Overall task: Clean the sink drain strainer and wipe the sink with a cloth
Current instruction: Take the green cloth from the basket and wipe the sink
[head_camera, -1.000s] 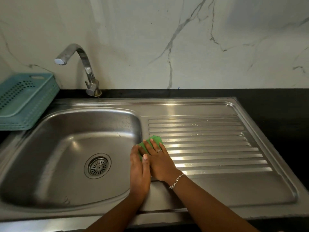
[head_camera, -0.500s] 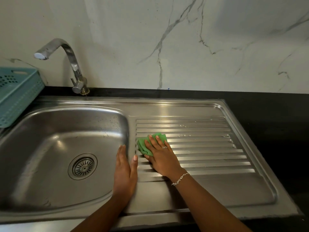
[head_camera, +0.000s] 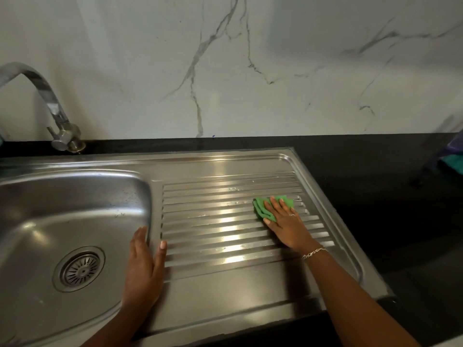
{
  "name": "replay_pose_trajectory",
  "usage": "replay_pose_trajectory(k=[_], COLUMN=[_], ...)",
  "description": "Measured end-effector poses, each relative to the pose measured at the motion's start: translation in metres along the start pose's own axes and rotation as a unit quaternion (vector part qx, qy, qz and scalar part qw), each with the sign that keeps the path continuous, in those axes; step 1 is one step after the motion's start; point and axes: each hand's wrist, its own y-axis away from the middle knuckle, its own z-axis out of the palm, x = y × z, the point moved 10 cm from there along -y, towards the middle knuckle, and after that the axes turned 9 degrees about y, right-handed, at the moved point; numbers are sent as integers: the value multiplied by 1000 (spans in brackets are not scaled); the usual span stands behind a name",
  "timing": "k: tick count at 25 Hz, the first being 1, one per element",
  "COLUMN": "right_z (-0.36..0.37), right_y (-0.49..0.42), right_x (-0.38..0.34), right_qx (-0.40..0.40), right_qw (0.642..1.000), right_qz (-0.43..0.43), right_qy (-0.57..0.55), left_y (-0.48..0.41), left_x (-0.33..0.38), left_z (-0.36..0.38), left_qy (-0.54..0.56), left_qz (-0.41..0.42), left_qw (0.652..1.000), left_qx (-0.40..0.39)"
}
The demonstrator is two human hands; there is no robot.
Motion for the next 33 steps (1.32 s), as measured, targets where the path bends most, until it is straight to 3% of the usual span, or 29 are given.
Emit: replay_pose_trajectory(k=[8,18,26,33], right_z=[-4,-8,-7,-2], right_y=[8,-1,-13,-17], right_x=[81,85,69,-10], right_qx=[25,30,10,21], right_qw=[997,995,991,996], right_qz=[75,95,123,67], right_qy=[-25,1,60,53], left_y=[-1,-1,0,1], left_x=[1,3,7,12], left_z=[1,7,9,6], left_qy=[-31,-16,-18,-3], left_qz=[11,6,5,17], left_qw=[999,1000,1000,1000], left_qx=[-2,-21,-19,-11])
